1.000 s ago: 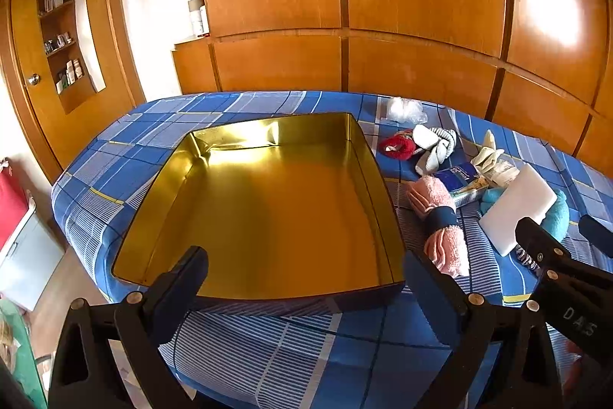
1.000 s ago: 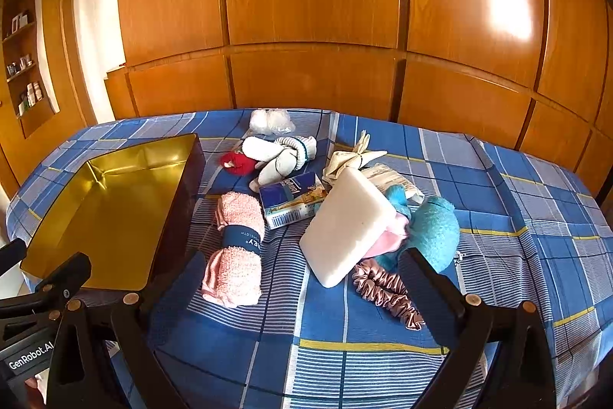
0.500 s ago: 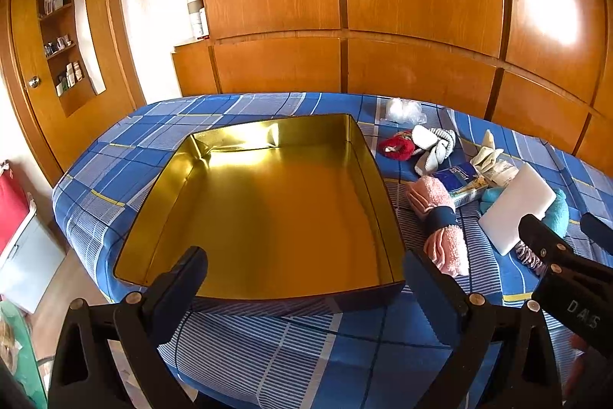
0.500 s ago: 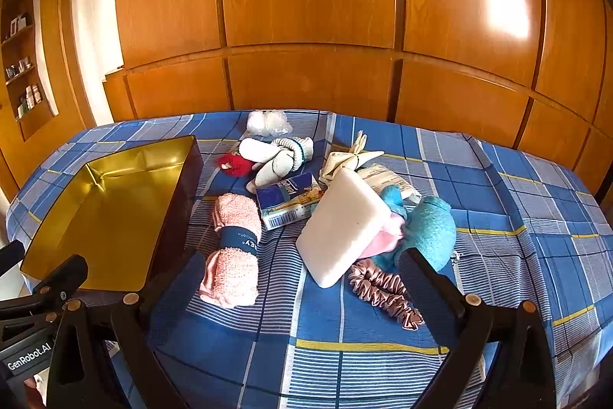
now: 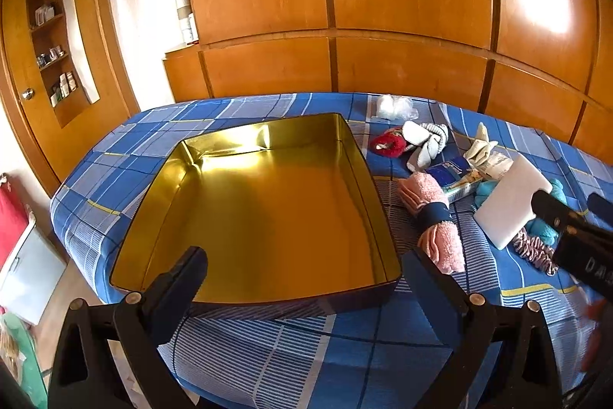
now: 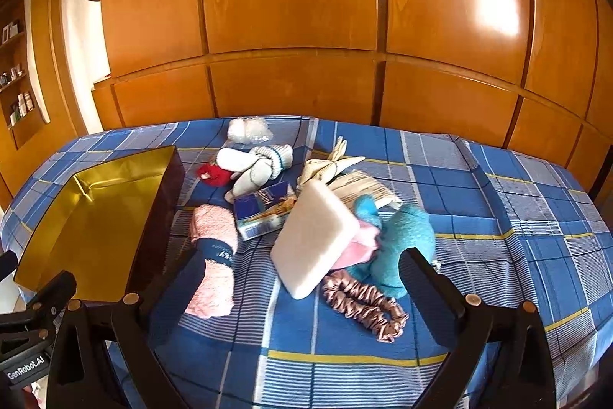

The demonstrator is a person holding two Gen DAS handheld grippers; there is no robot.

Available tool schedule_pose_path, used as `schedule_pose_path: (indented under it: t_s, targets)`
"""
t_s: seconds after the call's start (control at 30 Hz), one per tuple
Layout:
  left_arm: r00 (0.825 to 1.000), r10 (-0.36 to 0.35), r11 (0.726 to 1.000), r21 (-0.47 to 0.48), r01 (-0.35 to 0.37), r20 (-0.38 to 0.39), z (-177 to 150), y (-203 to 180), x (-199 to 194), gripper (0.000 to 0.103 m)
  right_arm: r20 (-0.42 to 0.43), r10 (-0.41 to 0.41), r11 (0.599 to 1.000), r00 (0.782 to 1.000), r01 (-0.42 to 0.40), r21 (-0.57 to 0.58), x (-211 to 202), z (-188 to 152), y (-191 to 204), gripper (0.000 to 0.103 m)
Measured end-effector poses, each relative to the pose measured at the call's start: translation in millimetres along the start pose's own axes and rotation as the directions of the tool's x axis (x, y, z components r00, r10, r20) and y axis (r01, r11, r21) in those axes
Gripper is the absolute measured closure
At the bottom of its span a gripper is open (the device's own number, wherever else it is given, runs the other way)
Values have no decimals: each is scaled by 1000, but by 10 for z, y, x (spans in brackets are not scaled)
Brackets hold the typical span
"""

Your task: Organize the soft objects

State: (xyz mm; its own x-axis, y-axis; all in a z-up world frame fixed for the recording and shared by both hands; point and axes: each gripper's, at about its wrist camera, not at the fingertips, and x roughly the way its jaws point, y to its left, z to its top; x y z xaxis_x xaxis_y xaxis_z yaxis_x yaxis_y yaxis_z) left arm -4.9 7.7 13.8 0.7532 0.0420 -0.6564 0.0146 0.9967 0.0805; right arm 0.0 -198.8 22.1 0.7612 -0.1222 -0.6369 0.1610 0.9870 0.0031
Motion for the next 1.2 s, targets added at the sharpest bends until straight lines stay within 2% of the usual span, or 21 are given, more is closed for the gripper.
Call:
schedule_pose_path:
  t_s: [0.2, 0.3, 0.5, 0.67, 0.8, 0.83, 0.93, 1.07, 1.2]
  targets:
    - [999, -36, 999, 34, 36, -7, -2, -76, 20, 1, 7, -10, 1000, 1000, 10, 3, 23, 141, -211, 0]
    - [993, -116, 992, 41, 117, -35, 7, -96, 53, 1, 1, -19, 1000, 1000, 19, 11, 70, 229, -389, 0]
    - [974, -221, 971, 80, 223, -41, 118, -189, 50, 1, -12, -73, 997, 997, 73, -3, 232, 320, -768, 0]
    - [938, -332, 932, 116, 342, -103, 322, -365, 111, 2, -26, -76, 994, 997, 77, 76, 315, 282, -1039, 0]
    - [891, -412, 886, 147, 441, -192, 464, -614, 234, 7, -23, -57, 992, 998, 59, 109, 312, 297, -1130, 0]
    - [880, -422, 877, 147, 457, -216, 496, -683, 287, 10, -17, -53, 992, 998, 55, 114, 294, 307, -1146, 0]
    - [870, -422, 872, 149, 467, -256, 549, -851, 427, 12, -14, -28, 988, 1000, 30, 148, 267, 320, -1200, 0]
    - [878, -393, 881, 160, 445, -274, 549, -970, 549, 12, -11, -27, 984, 1000, 29, 175, 244, 341, -1250, 0]
    - [871, -384, 884, 150, 442, -306, 529, -1013, 689, 13, -18, -22, 978, 1000, 25, 205, 252, 343, -1302, 0]
